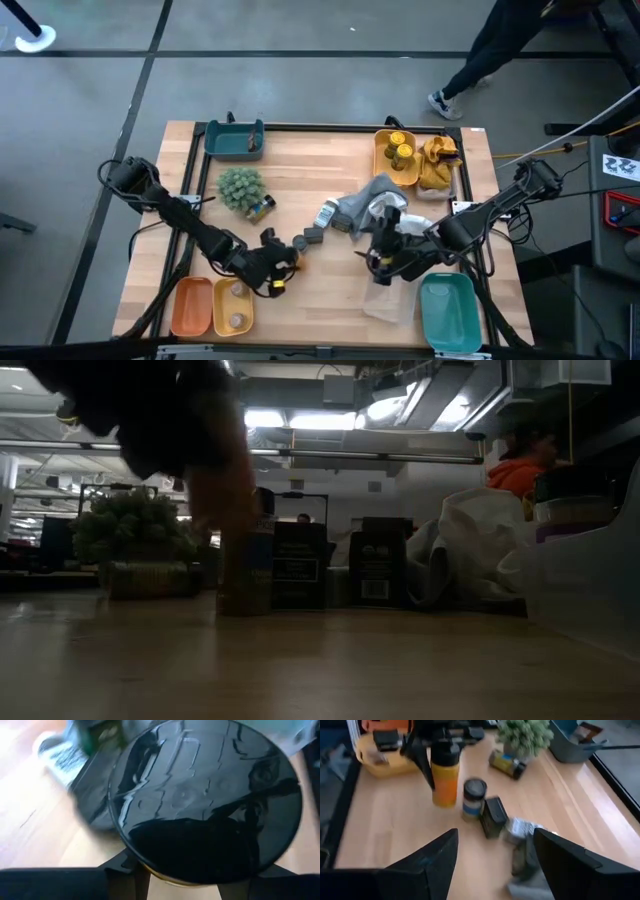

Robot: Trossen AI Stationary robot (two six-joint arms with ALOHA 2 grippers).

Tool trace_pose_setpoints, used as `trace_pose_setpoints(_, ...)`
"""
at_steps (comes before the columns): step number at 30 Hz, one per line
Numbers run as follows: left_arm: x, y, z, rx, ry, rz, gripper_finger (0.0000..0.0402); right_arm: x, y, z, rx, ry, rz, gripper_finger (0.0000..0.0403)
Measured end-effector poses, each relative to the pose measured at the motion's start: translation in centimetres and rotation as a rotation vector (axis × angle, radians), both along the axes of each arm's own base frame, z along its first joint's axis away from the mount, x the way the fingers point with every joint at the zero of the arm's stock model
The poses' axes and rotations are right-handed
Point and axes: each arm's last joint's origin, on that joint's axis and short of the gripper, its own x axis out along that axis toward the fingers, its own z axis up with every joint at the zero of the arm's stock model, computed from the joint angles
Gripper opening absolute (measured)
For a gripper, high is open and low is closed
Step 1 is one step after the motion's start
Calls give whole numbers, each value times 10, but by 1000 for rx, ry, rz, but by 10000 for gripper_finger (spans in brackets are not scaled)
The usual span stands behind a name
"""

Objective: Sort spices by type
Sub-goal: Put the black seasoning bottle into the transparent bin

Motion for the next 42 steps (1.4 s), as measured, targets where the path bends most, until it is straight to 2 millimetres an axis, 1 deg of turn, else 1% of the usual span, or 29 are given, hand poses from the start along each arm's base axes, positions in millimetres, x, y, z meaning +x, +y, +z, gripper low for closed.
trace_pose_setpoints(4,7,-1,8,11,-83,-38,161,18,4,-5,40,-65,-17,257)
trace_pose_setpoints(9,13,1,13,43,-132,-61,163,49,-2,-16,86,-131,-28,257)
trace_pose_setpoints(16,15,4,14,92,-130,-79,164,93,-9,-33,209,-209,150,257)
trace_pose_setpoints(19,16,4,15,111,-137,-92,164,105,-13,-43,204,-236,159,257)
trace_pose_setpoints(24,15,4,14,121,-133,-98,164,117,-16,-56,208,-242,169,257)
trace_pose_setpoints(30,16,4,14,128,-131,-102,164,125,-11,-67,220,-256,218,257)
trace_pose_setpoints(36,16,5,14,129,-130,-101,164,135,-9,-78,209,-297,206,257)
trace_pose_setpoints(42,16,5,14,133,-131,-103,164,136,-8,-78,173,-315,229,256)
